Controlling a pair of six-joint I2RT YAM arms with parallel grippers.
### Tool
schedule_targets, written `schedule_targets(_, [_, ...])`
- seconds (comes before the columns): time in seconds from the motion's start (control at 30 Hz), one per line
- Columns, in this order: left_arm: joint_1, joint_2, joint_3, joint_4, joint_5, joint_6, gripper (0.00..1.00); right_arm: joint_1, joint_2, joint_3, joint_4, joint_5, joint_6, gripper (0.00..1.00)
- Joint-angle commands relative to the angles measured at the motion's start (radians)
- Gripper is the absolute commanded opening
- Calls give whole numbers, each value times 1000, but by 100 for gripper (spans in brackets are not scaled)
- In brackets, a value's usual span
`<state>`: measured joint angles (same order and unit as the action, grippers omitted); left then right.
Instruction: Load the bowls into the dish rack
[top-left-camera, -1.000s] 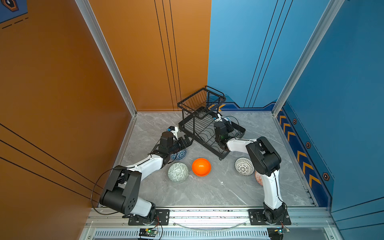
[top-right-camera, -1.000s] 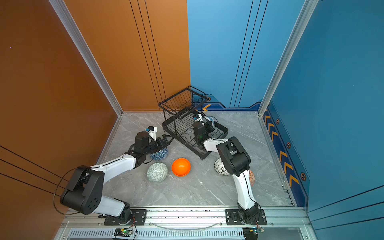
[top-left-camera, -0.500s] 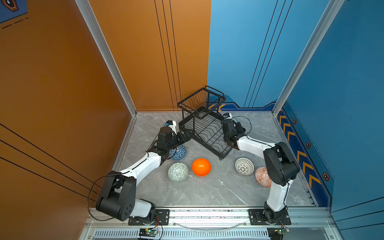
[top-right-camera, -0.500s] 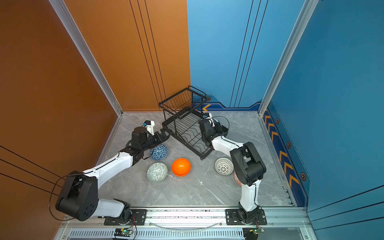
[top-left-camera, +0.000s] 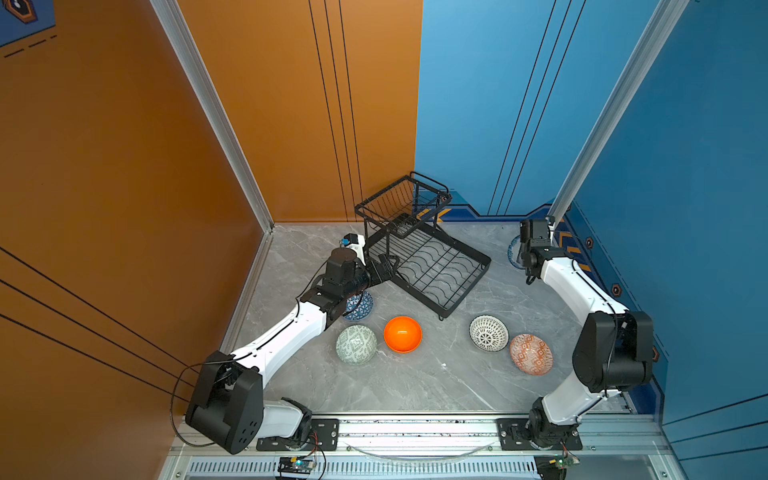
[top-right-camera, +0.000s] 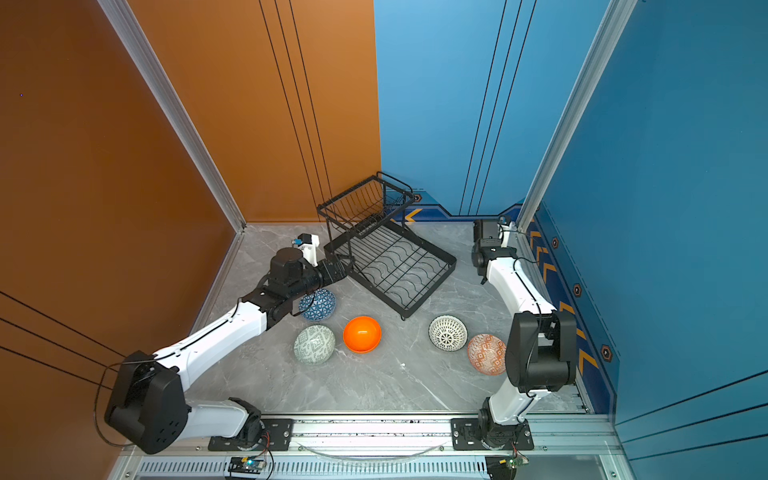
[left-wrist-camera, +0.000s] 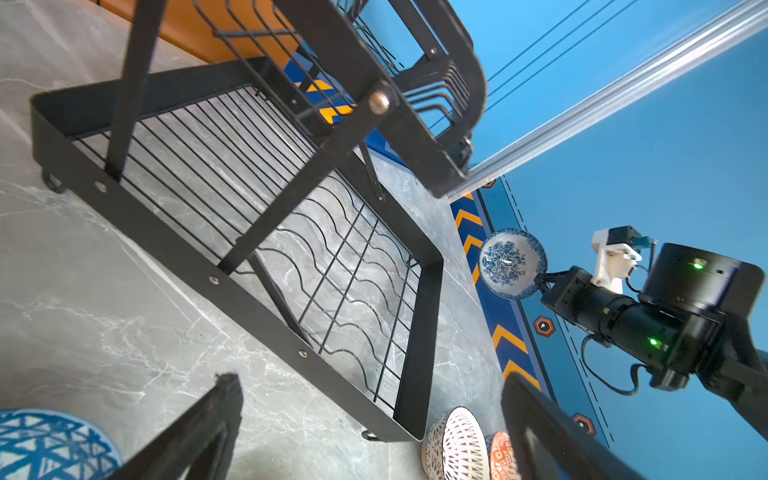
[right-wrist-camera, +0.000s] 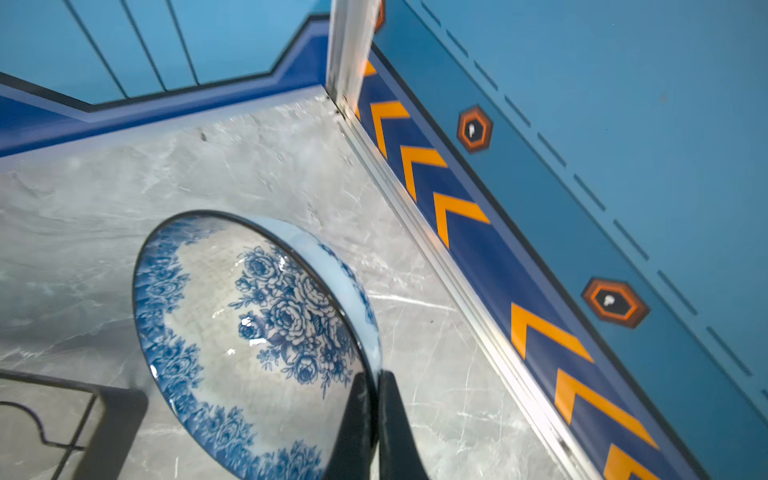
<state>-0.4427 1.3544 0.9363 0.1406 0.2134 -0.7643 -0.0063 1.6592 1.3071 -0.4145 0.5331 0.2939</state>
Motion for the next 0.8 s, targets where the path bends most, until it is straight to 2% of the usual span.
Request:
schedule_targets(0.0, [-14, -21, 47, -73, -39, 49, 98, -31, 26, -19, -64, -169, 133, 0])
schedule_targets(0.13, [-19, -32, 61, -101, -52, 66, 98, -55, 51, -35, -61, -255, 156, 0])
schedule_targets(0.23, [-20, -31, 64, -108, -54, 71, 98, -87, 69, -48, -54, -361, 183, 0])
schedule_targets(0.57, [-27, -24, 71, -118, -57, 81, 98, -115, 97, -74, -70, -435, 181, 0])
schedule_targets(0.77, [-28, -25, 87, -153, -70, 101, 98, -122, 113, -80, -75, -451, 182, 10])
